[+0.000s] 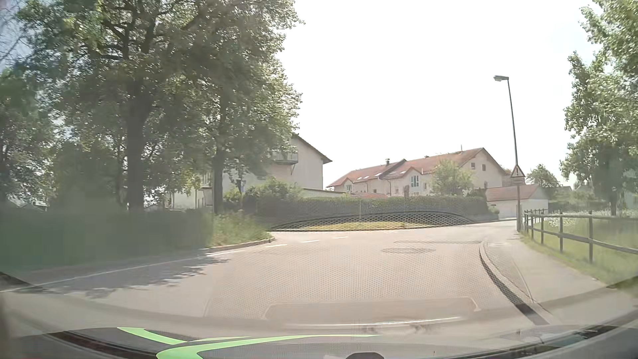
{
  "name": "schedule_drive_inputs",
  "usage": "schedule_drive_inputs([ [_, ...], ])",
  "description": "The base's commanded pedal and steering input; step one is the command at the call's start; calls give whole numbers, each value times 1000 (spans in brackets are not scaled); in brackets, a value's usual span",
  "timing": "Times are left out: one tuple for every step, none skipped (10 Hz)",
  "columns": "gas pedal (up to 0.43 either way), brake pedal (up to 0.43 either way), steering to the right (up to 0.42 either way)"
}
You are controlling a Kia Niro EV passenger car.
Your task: Follow the waypoints while adhering to traffic rules and regulations
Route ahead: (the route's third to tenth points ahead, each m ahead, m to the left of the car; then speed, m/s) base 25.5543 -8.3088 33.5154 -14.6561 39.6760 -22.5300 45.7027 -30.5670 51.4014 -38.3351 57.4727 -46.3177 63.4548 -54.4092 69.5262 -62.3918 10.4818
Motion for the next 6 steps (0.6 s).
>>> schedule_drive_inputs([
  [138, 0, 125],
  [138, 0, 125],
  [138, 0, 122],
  [138, 0, 116],
  [138, 0, 116],
  [150, 0, 114],
])
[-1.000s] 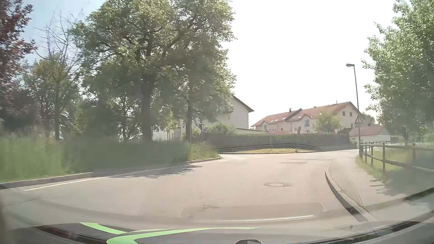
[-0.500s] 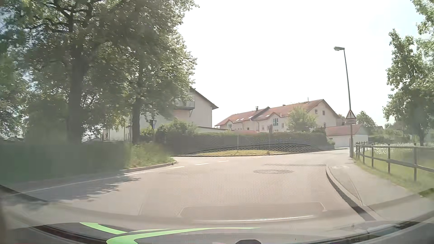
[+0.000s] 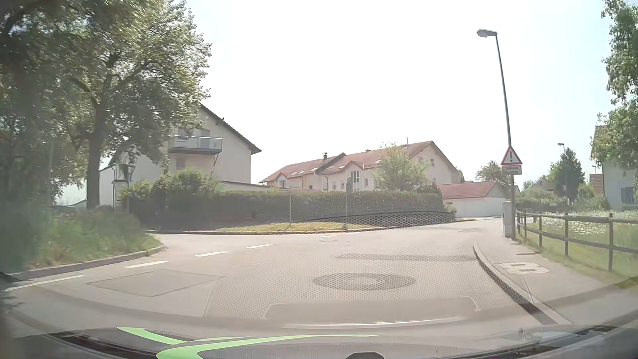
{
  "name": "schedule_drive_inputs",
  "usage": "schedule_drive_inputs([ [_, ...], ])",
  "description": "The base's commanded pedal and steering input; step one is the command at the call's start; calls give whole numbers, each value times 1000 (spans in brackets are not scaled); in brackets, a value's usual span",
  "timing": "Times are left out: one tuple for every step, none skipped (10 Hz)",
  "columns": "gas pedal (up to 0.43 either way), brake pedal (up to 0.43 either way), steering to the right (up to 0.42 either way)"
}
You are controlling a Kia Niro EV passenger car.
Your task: Follow the waypoints while adhering to traffic rules and regulations
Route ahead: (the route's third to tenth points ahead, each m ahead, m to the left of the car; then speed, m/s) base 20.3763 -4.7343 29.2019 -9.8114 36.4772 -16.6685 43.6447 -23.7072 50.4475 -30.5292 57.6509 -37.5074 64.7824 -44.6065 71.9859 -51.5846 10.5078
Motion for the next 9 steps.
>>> schedule_drive_inputs([
  [150, 0, 114],
  [150, 0, 114],
  [150, 0, 112],
  [150, 0, 112],
  [150, 0, 110],
  [150, 0, 105],
  [150, 0, 100],
  [157, 0, 97],
  [157, 0, 97],
])
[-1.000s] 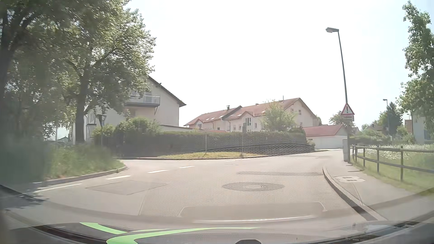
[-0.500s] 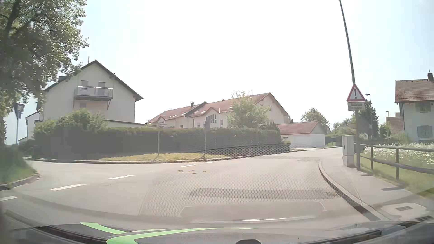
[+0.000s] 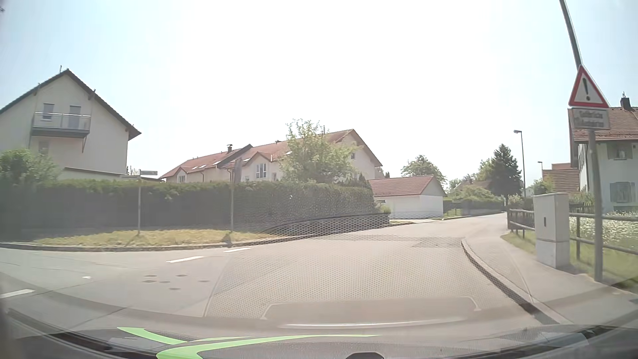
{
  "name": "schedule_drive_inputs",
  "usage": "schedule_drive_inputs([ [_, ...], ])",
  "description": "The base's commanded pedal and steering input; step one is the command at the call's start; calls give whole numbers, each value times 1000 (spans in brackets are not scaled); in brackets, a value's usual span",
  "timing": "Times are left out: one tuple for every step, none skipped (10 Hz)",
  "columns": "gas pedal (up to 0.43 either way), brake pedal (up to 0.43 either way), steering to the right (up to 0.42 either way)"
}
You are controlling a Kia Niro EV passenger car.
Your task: Follow the waypoints while adhering to traffic rules and regulations
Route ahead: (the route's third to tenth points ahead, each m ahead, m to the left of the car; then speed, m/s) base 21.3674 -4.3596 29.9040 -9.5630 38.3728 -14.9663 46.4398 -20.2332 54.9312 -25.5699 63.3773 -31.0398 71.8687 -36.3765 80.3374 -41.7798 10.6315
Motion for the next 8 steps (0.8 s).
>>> schedule_drive_inputs([
  [157, 0, 98],
  [169, 0, 99],
  [169, 0, 100],
  [169, 0, 104],
  [169, 0, 108],
  [169, 0, 106],
  [169, 0, 106],
  [169, 0, 104],
])
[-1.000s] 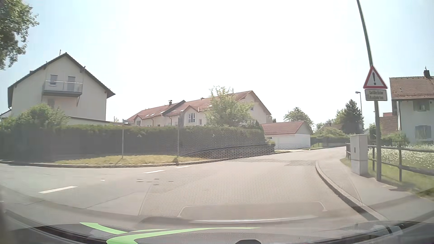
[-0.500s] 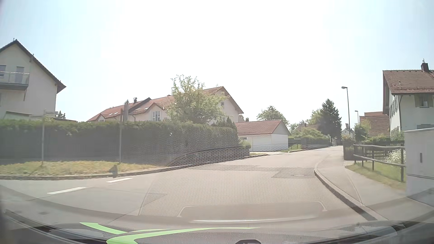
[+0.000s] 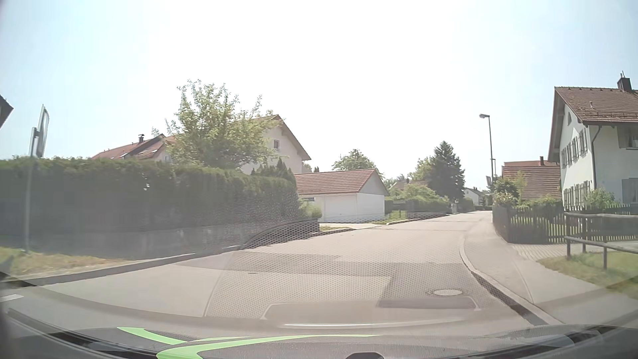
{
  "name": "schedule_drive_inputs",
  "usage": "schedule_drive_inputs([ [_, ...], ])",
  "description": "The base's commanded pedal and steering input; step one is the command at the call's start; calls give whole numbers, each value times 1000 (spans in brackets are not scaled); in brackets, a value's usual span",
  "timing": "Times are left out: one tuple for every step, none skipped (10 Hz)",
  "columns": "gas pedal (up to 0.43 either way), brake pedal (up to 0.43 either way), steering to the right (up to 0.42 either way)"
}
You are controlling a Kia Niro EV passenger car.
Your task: Follow the waypoints while adhering to traffic rules and regulations
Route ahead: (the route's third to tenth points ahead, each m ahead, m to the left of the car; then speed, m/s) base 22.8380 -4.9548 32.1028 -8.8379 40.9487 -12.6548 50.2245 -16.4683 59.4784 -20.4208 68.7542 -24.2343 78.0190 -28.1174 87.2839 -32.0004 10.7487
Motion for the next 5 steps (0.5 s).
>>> schedule_drive_inputs([
  [169, 0, 100],
  [169, 0, 94],
  [169, 0, 94],
  [169, 0, 94],
  [169, 0, 94],
])
